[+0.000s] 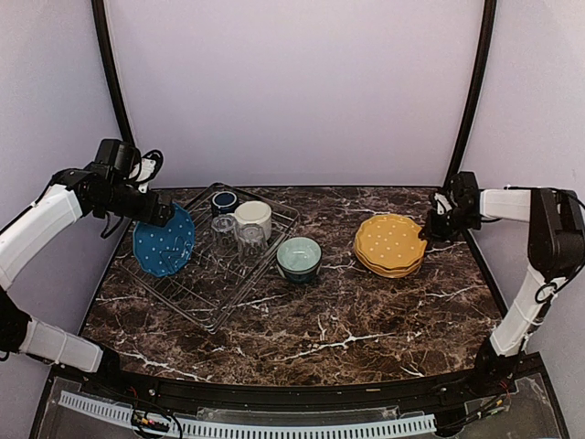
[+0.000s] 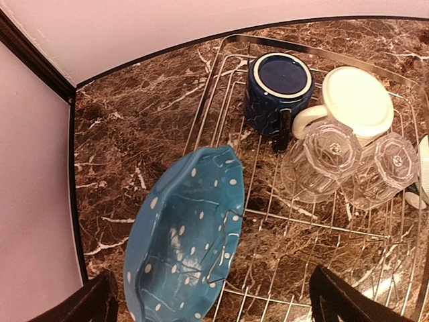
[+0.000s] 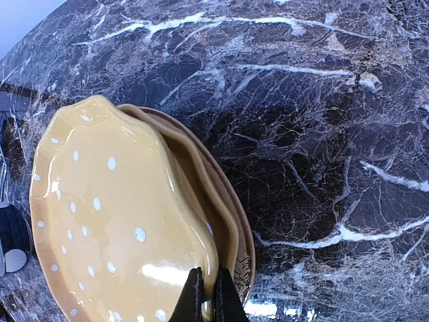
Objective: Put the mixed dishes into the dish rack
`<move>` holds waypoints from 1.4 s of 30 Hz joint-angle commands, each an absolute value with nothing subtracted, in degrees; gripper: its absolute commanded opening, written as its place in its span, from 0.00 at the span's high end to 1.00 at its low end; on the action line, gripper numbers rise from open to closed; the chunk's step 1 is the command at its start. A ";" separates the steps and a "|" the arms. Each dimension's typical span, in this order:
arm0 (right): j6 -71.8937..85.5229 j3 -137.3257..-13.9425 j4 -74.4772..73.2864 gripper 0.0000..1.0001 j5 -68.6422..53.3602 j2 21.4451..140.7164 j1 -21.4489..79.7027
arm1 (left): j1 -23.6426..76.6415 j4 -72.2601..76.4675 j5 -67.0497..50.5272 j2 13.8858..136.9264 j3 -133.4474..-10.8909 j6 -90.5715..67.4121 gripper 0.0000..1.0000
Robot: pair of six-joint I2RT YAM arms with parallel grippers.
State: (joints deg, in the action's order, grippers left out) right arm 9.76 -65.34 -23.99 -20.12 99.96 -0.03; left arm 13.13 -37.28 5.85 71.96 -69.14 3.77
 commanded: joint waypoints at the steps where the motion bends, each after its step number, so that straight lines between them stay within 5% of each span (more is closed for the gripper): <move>1: 12.57 -65.16 -21.39 1.00 -29.44 93.97 0.92 | 12.92 -35.96 0.65 70.49 -69.08 -0.52 0.01; 9: 15.70 -66.47 -21.50 1.00 -31.79 90.60 4.79 | 14.44 -31.26 -11.38 69.88 -67.87 -8.13 0.01; 16: 19.90 -69.37 -20.44 1.00 -30.87 88.87 13.35 | 25.18 -23.22 -12.69 70.58 -65.90 -19.38 0.01; 35: 25.92 -73.36 -16.70 1.00 -30.06 88.99 27.76 | 44.25 9.83 -21.11 89.73 -60.78 -45.75 0.02; 42: 25.94 -73.05 -16.56 1.00 -29.99 88.43 28.21 | 45.42 16.87 -22.61 91.80 -58.51 -49.37 0.18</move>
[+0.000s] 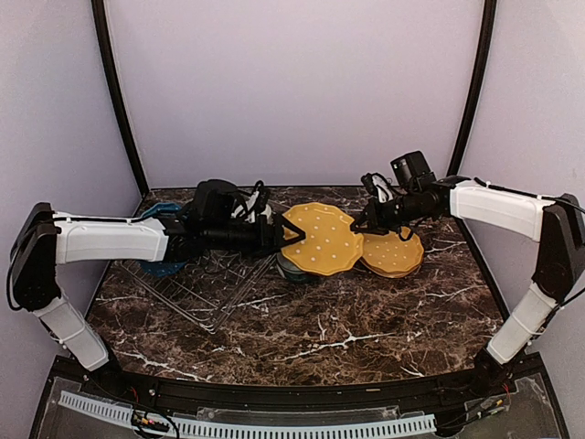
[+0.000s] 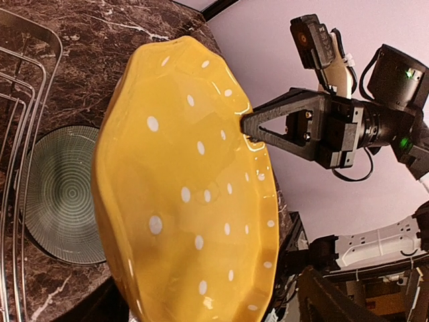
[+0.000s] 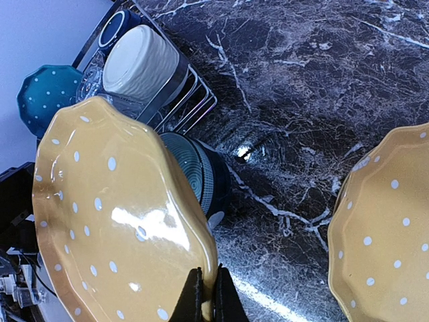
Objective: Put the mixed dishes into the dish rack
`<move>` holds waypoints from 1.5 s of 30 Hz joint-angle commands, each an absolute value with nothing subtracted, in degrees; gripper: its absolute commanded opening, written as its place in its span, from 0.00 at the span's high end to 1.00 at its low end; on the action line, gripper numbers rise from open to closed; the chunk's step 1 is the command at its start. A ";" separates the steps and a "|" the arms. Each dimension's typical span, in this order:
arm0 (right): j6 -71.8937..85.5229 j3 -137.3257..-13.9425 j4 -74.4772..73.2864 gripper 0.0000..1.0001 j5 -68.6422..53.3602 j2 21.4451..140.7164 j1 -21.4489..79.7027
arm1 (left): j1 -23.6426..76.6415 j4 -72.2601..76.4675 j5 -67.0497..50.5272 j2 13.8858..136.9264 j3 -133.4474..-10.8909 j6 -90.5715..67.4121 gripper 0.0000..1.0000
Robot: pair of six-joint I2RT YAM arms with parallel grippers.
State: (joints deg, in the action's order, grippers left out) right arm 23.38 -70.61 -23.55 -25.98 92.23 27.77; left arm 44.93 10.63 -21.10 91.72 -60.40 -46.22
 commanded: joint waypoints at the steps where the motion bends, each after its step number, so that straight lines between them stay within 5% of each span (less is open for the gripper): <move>1: 26.06 -72.92 -16.41 1.00 -30.16 88.42 28.21 | 45.43 18.39 -22.53 91.82 -57.83 -49.56 0.20; 18: 27.25 -70.64 -13.75 1.00 -32.76 87.89 29.41 | 45.36 24.25 -21.70 92.20 -56.96 -47.99 0.68; 24: 26.71 -69.92 -13.18 1.00 -33.75 87.42 29.73 | 45.31 23.00 -20.84 90.90 -57.93 -46.73 0.96; 27: 25.86 -69.83 -13.34 0.98 -34.46 87.06 29.79 | 45.20 20.91 -19.49 89.12 -58.80 -44.85 0.99; 36: 22.97 -69.02 -14.84 0.49 -34.27 84.33 29.79 | 41.57 9.60 -14.85 79.47 -61.34 -38.08 0.99; 45: 21.32 -67.59 -15.05 0.45 -32.41 83.72 29.71 | 37.82 -21.25 1.84 66.59 -71.23 -14.03 0.99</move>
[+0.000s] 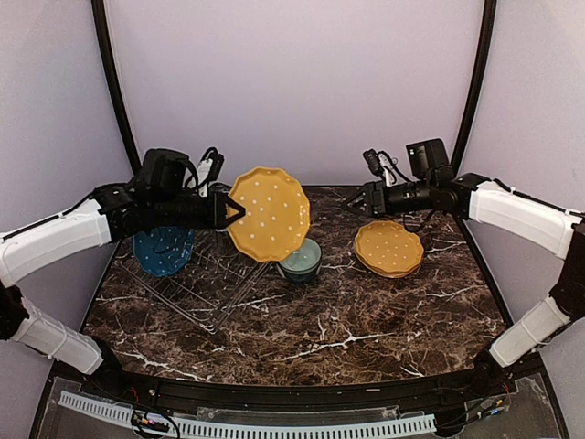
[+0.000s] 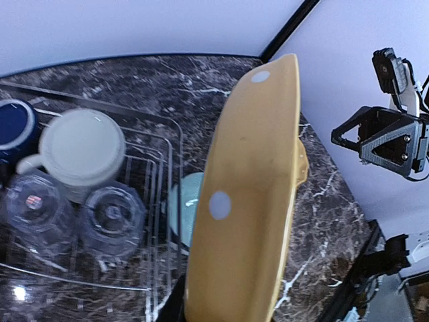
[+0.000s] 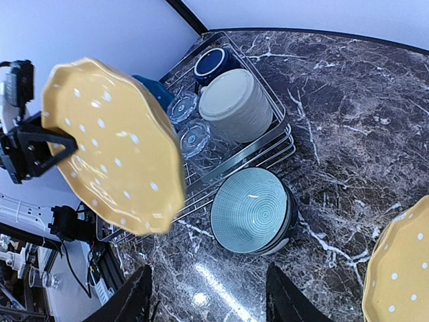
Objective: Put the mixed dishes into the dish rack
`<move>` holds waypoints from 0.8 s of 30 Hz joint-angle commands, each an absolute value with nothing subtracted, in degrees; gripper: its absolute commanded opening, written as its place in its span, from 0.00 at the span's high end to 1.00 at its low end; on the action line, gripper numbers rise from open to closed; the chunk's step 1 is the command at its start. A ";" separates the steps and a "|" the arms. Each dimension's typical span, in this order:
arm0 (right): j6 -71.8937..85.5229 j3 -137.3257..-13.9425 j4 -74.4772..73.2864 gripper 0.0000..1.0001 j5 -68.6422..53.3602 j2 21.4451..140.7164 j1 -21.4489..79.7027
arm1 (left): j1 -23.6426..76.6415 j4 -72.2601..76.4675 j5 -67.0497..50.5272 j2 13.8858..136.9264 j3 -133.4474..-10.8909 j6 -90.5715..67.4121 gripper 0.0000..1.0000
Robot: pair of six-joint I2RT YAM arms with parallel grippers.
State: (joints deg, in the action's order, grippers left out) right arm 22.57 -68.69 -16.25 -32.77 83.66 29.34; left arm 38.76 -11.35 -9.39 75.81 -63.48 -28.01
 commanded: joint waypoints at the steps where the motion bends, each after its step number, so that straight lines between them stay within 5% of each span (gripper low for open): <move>1: 21.23 -67.59 -14.97 0.45 -32.55 84.08 29.71 | 37.58 -23.54 4.04 65.77 -72.87 -10.25 0.99; 13: 22.00 -67.99 -12.16 0.45 -35.14 88.57 29.70 | 33.97 -39.56 32.98 58.37 -75.66 12.84 0.99; 24: 20.93 -66.22 -12.78 0.45 -33.89 87.83 29.71 | 24.41 -37.89 28.09 61.37 -70.72 15.78 0.99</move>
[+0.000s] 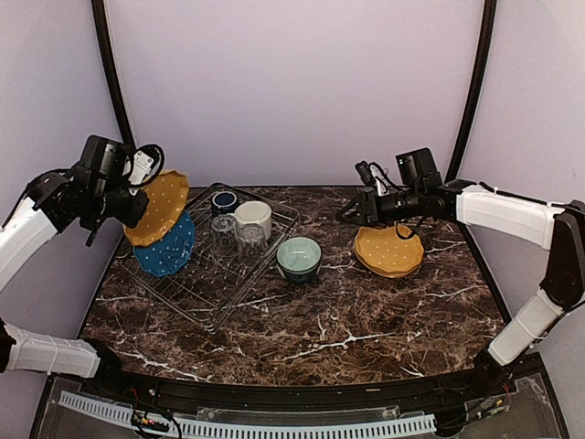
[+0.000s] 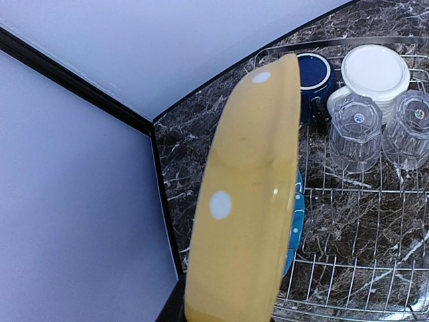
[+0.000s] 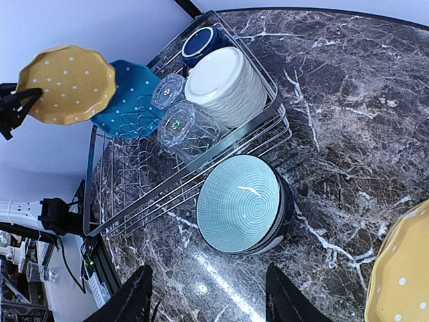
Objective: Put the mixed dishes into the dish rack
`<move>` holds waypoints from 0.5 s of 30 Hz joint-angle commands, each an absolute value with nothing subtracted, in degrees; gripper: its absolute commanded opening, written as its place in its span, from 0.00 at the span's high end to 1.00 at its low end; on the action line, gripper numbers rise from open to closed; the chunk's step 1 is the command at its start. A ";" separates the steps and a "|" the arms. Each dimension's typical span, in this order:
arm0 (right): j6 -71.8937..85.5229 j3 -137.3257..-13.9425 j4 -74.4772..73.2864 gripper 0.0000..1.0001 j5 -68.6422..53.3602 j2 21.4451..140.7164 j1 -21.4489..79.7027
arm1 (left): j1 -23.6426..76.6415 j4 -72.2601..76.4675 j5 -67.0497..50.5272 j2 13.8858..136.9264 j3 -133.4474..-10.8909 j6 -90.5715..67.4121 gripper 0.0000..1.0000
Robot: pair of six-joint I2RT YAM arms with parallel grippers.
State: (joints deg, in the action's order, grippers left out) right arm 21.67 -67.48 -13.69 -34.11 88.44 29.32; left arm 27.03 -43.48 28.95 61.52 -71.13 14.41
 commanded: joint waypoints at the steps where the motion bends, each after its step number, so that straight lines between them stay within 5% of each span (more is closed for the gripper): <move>1: 20.85 -66.12 -12.81 0.45 -33.66 87.74 29.64 | 23.70 -37.75 27.21 61.95 -70.51 15.80 0.99; 15: 20.48 -66.36 -13.25 0.45 -33.18 88.57 29.70 | 21.39 -37.49 22.07 65.29 -68.51 13.80 0.99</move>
